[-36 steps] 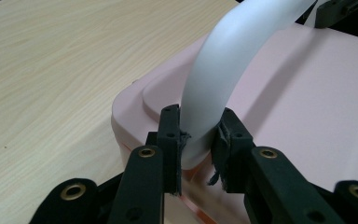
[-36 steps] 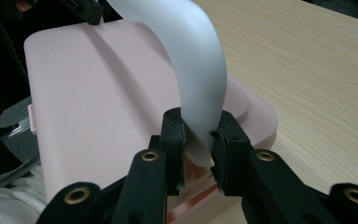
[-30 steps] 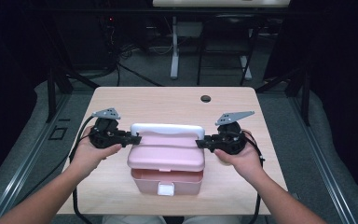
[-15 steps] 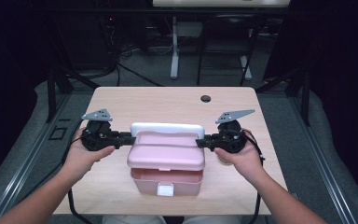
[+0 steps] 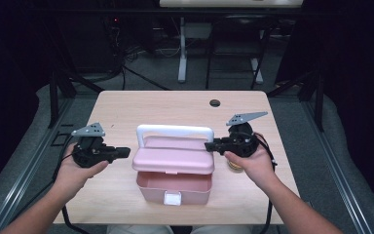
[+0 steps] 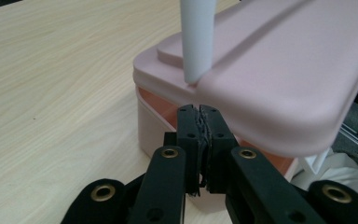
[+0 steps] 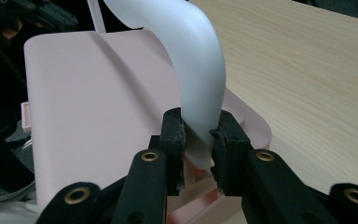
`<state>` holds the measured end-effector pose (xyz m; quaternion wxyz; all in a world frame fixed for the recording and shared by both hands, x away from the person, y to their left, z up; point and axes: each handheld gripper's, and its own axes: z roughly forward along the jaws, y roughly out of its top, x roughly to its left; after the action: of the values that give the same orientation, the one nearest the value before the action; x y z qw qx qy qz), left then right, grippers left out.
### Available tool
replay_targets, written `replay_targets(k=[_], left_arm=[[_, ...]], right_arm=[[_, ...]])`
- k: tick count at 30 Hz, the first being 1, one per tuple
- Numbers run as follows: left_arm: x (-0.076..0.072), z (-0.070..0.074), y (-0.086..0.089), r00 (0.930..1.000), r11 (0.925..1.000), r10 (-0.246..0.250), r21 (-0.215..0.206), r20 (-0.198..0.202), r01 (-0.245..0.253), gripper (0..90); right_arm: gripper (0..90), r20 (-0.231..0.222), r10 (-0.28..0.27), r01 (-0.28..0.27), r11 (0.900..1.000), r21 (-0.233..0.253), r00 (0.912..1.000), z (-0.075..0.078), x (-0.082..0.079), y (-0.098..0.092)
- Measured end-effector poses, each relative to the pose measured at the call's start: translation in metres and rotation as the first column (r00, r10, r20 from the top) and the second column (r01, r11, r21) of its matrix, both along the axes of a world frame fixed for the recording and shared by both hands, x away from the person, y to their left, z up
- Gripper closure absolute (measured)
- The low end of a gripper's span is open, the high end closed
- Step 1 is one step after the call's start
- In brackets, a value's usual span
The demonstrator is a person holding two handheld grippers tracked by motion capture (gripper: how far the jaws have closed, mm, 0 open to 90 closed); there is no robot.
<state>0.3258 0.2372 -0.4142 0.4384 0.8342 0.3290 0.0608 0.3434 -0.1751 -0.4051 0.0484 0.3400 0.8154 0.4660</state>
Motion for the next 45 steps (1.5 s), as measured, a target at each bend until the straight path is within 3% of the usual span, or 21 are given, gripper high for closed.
replay_targets(k=[7, 17, 45], left_arm=[[-0.009, -0.010, -0.004, 0.9995, 0.9995, -0.032, 0.006, -0.010, 0.032, 90.0], [-0.011, -0.020, -0.014, 0.9973, 0.9979, -0.064, 0.009, -0.037, 0.064, 90.0], [-0.012, -0.018, -0.037, 0.9914, 0.9921, -0.124, 0.017, -0.044, 0.125, 90.0]], right_arm=[[75.4, -0.003, -0.009, 0.009, 1.000, 0.007, 1.0000, 0.001, 0.001, 0.000], [75.4, -0.011, -0.016, 0.016, 1.000, 0.011, 0.9998, 0.002, 0.002, 0.000], [73.7, 0.012, -0.030, 0.030, 0.999, 0.015, 0.9995, 0.004, 0.005, -0.002]])
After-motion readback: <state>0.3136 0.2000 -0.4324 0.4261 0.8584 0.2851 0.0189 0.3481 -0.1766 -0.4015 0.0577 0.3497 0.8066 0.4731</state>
